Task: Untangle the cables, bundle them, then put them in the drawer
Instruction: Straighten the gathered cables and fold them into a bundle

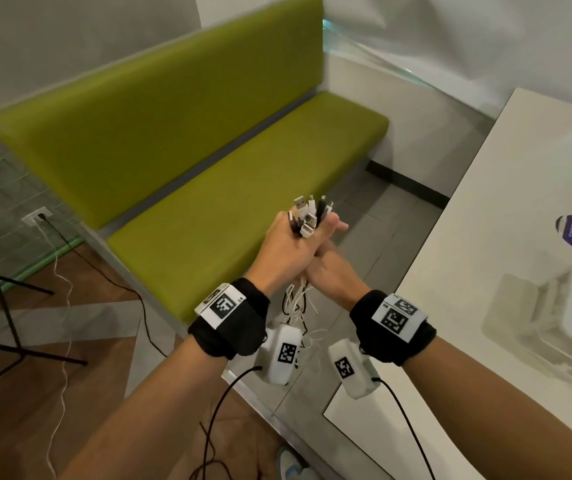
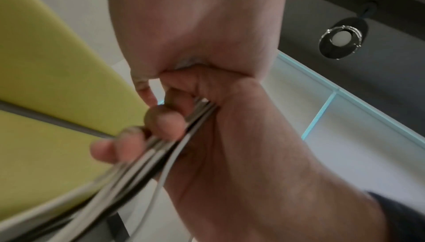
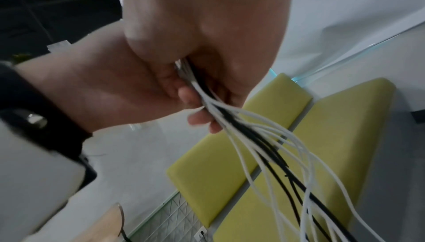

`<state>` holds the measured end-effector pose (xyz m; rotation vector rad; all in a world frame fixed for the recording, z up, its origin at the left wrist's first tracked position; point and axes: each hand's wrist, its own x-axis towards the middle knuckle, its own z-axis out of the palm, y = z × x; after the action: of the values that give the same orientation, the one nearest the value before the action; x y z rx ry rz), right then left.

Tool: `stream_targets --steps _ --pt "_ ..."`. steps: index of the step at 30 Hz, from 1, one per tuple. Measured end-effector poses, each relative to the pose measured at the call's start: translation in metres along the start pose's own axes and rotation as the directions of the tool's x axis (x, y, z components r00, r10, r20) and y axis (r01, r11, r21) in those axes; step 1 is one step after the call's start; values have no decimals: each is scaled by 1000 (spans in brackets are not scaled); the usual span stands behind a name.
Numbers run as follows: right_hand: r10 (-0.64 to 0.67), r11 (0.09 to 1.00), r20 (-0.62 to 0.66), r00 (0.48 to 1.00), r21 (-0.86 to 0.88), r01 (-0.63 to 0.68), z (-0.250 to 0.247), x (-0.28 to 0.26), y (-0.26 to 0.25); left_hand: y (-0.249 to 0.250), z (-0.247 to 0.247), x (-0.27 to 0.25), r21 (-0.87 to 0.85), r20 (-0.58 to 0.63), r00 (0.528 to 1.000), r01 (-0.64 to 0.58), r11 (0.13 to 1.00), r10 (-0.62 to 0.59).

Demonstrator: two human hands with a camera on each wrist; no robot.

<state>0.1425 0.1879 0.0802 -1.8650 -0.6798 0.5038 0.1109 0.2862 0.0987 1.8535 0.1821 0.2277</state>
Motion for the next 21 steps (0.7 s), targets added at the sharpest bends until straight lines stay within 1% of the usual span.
stream_targets --steps 1,2,4,6,7,9,11,12,14,16,18,21 --pt "63 998 0 998 5 -63 0 -5 -2 2 -1 -2 -10 14 999 32 999 -32" --pt "110 994 -26 994 -5 -111 0 -6 0 2 -2 -2 -1 27 998 58 998 -58" --pt "115 993 -73 991 10 -115 0 -8 4 4 -7 -3 14 73 990 120 993 -121" --pt "97 995 -106 990 30 -95 5 -5 0 6 -17 -6 -45 121 979 168 985 -162" --pt "96 995 -126 987 20 -94 7 -4 0 6 -24 -8 -70 116 985 139 988 -130" --pt "84 996 -129 988 -29 -88 9 -1 1 10 -38 -13 -19 47 998 -30 999 31" --pt "80 995 -128 989 -46 -86 8 -2 3 20 -43 -15 57 14 983 -186 981 185" --pt "81 995 -131 988 -52 -89 8 -3 3 23 -42 -13 97 23 972 -234 967 232" --pt "96 993 -130 987 -51 -103 10 -5 0 27 -35 -6 236 52 956 -291 927 287" --pt "99 992 -136 986 -68 -108 11 -5 2 25 -30 0 339 40 950 -305 890 310" --pt "86 992 -140 986 -84 -98 9 -5 -1 21 -27 3 373 33 945 -315 873 327" --pt "85 992 -131 988 -77 -96 3 -3 -2 21 -23 3 400 95 933 -356 845 348"
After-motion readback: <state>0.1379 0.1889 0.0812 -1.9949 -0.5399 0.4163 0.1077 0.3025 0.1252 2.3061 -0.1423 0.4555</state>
